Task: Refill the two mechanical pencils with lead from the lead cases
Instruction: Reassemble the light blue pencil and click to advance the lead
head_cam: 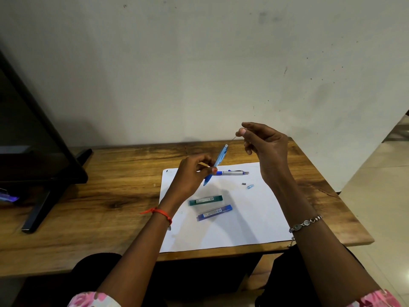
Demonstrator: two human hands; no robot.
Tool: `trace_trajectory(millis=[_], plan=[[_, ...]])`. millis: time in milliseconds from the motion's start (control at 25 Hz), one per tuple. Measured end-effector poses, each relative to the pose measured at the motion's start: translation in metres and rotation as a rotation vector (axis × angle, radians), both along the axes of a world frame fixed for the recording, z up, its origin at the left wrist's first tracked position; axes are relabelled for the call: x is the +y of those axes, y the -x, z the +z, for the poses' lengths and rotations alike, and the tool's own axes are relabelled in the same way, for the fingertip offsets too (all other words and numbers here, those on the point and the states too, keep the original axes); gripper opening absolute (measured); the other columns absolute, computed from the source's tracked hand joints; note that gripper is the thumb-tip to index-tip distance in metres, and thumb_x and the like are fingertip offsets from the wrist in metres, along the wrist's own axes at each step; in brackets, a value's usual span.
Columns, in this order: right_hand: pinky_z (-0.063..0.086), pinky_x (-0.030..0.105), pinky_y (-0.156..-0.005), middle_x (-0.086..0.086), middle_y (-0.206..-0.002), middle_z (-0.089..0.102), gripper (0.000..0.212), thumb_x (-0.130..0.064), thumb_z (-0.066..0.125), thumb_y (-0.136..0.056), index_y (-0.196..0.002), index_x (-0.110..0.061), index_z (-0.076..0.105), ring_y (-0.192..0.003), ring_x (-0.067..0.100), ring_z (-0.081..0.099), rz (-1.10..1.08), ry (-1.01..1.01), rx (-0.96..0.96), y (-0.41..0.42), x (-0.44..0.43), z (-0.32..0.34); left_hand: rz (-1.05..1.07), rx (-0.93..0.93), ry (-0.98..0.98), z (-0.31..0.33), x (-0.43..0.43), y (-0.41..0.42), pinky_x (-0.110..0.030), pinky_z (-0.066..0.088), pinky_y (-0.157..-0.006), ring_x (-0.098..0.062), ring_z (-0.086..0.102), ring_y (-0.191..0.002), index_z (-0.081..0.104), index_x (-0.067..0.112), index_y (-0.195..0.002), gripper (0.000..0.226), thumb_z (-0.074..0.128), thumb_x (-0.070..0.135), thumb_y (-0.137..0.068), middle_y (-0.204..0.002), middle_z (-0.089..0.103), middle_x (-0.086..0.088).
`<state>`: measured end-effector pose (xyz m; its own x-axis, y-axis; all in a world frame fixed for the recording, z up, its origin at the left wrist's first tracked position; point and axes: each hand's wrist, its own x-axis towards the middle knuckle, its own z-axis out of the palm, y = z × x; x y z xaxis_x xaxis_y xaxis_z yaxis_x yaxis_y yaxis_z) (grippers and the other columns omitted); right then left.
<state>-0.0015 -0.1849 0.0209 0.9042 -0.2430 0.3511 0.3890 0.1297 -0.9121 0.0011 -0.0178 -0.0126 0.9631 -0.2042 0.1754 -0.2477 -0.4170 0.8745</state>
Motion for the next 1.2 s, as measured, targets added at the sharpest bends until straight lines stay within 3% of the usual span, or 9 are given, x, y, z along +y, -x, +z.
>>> trace_trajectory(millis=[120,240,400,600,680,760,880,960,1200], plan=[[0.042,0.021,-0.046,-0.003,-0.069,0.072,0.016,-0.003,0.069,-0.079,-0.092,-0.011,0.071,-0.051,0.011,0.050,0.003,0.029,0.004,0.000,0.000,-0.001,0.003,-0.007,-0.010,0.001,-0.001,0.000,-0.022,0.048,-0.076,-0.016,0.057,-0.083,0.063,-0.001,-0.097,0.016,0.061,0.004,-0.082,-0.092,0.060,-0.002],[0.041,0.020,-0.047,-0.005,-0.065,0.070,0.016,-0.005,0.071,-0.077,-0.091,-0.012,0.072,-0.051,0.009,0.051,0.007,0.118,0.026,0.000,0.002,-0.002,0.000,-0.003,-0.014,0.001,-0.001,0.000,-0.028,0.049,-0.079,-0.017,0.058,-0.085,0.063,-0.001,-0.097,0.016,0.061,0.004,-0.082,-0.092,0.060,-0.002],[0.041,0.009,-0.054,-0.003,-0.077,0.068,0.021,-0.008,0.072,-0.077,-0.098,-0.006,0.072,-0.057,-0.002,0.056,0.007,0.344,0.050,0.000,0.008,-0.003,-0.009,0.002,-0.009,0.000,0.000,0.000,-0.034,0.050,-0.084,-0.019,0.060,-0.087,0.063,0.001,-0.096,0.015,0.062,0.005,-0.082,-0.092,0.061,-0.003],[0.040,0.014,-0.049,-0.002,-0.068,0.063,0.020,-0.017,0.066,-0.083,-0.100,-0.008,0.071,-0.057,0.006,0.051,0.018,0.341,0.121,-0.001,0.003,0.000,0.000,0.019,-0.001,0.001,0.000,0.000,-0.035,0.050,-0.084,-0.019,0.059,-0.088,0.063,0.000,-0.098,0.016,0.061,0.005,-0.082,-0.093,0.060,-0.003],[0.039,0.010,-0.049,-0.003,-0.067,0.062,0.022,-0.018,0.065,-0.084,-0.100,-0.004,0.071,-0.057,0.007,0.049,-0.006,0.501,0.195,-0.004,-0.003,-0.002,-0.002,0.021,0.013,0.001,0.000,0.000,-0.031,0.051,-0.081,-0.018,0.059,-0.086,0.063,0.001,-0.096,0.014,0.062,0.004,-0.082,-0.091,0.060,-0.002],[0.038,0.007,-0.050,0.004,-0.077,0.067,0.019,-0.013,0.066,-0.084,-0.097,-0.001,0.072,-0.059,0.005,0.051,0.012,0.830,0.308,-0.009,-0.009,-0.011,-0.002,0.023,0.018,0.001,0.000,0.000,-0.023,0.050,-0.076,-0.017,0.059,-0.084,0.063,0.002,-0.095,0.013,0.062,0.004,-0.082,-0.091,0.060,-0.001],[0.051,0.023,-0.065,0.017,-0.096,0.070,0.021,-0.005,0.073,-0.075,-0.094,0.002,0.072,-0.073,0.019,0.062,0.024,1.176,0.536,-0.018,-0.014,-0.030,-0.003,0.026,0.025,0.000,0.000,-0.001,-0.022,0.050,-0.076,-0.017,0.059,-0.084,0.063,0.001,-0.095,0.014,0.062,0.004,-0.082,-0.091,0.060,-0.001],[0.049,0.031,-0.068,0.020,-0.100,0.066,0.029,-0.004,0.077,-0.069,-0.096,0.003,0.069,-0.079,0.026,0.062,0.028,1.232,0.633,-0.019,-0.014,-0.034,-0.005,0.026,0.030,0.001,0.000,0.000,-0.023,0.050,-0.076,-0.018,0.060,-0.084,0.063,0.001,-0.095,0.013,0.062,0.003,-0.081,-0.090,0.060,-0.001],[0.051,0.034,-0.075,0.019,-0.108,0.062,0.032,-0.001,0.075,-0.071,-0.101,0.002,0.063,-0.093,0.031,0.063,0.012,1.336,0.667,-0.015,-0.006,-0.033,-0.010,0.027,0.023,0.000,0.001,0.000,-0.033,0.051,-0.082,-0.019,0.061,-0.086,0.063,0.002,-0.095,0.014,0.063,0.004,-0.081,-0.091,0.061,-0.002]])
